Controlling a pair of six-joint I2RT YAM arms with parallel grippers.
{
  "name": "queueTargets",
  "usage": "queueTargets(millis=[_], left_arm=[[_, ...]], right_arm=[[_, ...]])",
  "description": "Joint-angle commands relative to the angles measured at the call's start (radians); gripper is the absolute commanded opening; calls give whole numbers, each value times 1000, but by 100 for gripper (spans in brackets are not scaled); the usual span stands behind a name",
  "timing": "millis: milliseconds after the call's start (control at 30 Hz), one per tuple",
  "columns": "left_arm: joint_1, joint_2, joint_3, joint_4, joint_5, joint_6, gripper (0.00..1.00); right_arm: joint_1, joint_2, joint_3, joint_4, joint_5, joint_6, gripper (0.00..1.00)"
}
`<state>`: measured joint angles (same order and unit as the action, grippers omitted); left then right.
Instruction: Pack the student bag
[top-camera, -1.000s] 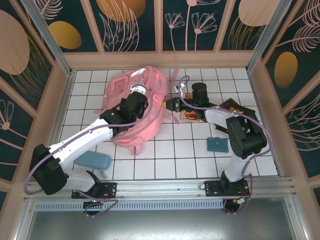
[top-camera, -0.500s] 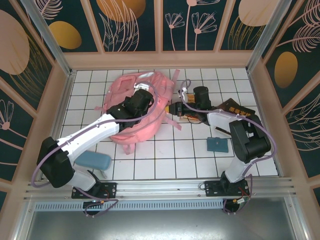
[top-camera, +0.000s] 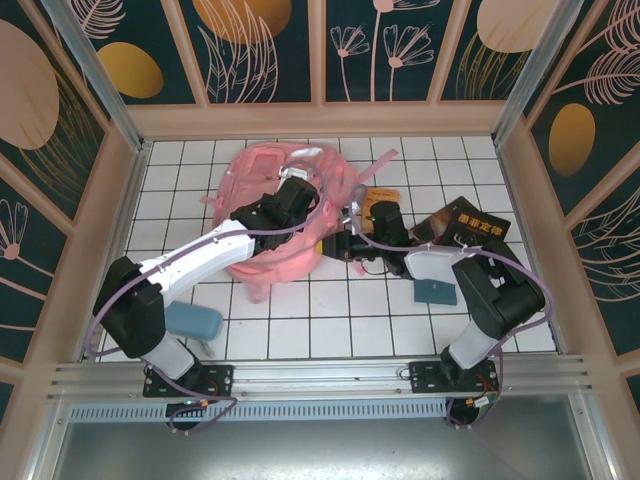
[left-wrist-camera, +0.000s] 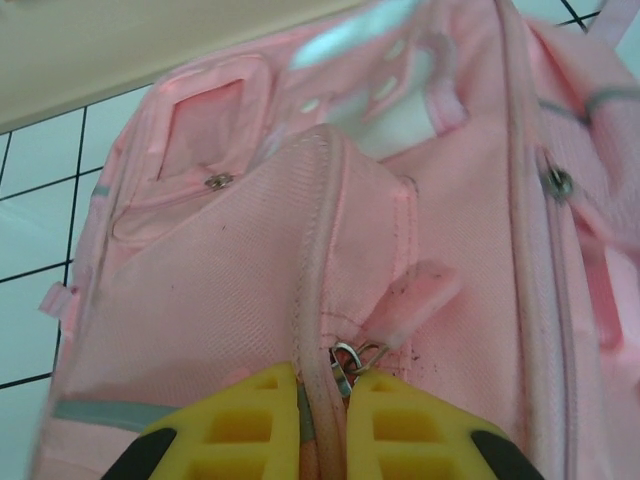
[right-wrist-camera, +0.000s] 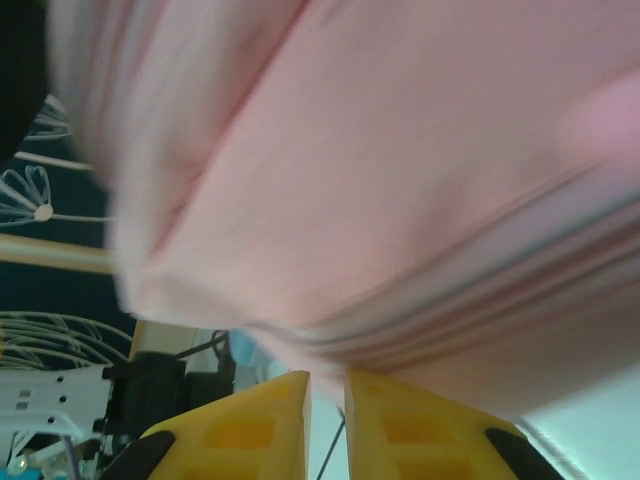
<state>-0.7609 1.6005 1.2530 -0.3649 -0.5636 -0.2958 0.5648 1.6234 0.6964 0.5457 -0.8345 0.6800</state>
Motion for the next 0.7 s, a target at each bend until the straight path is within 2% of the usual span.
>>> queueTargets(millis=[0,100,200,267,333,433,500,667], left_arm=[[16,-8,42,115,-53,-41,0],[15,-12,37,115,-39,-34,0],[17,-34,18,126,-33,-10,0],[17,-68,-20,153,-21,21,0],[16,-108,-63,182,1,57,0],[16,-155,-112,202,37,90,0],[17,-171,-127,207,42,98,0],[18,-180,-132,210,51,99,0]], right_arm=[[-12,-42,-7,40,19,-14,14],[-12,-39,11,-24,60,-71,6],[-28,-78,-6,-51,126,-92,6],[-78,-127,-26,-50,165,-91,14],[-121,-169,-33,-62,192,-99,27],[-171,-156,9,-116,180,-144,43],[-186,-110,55,-149,148,-175,46],[-188,27,175,-228,66,-238,47]])
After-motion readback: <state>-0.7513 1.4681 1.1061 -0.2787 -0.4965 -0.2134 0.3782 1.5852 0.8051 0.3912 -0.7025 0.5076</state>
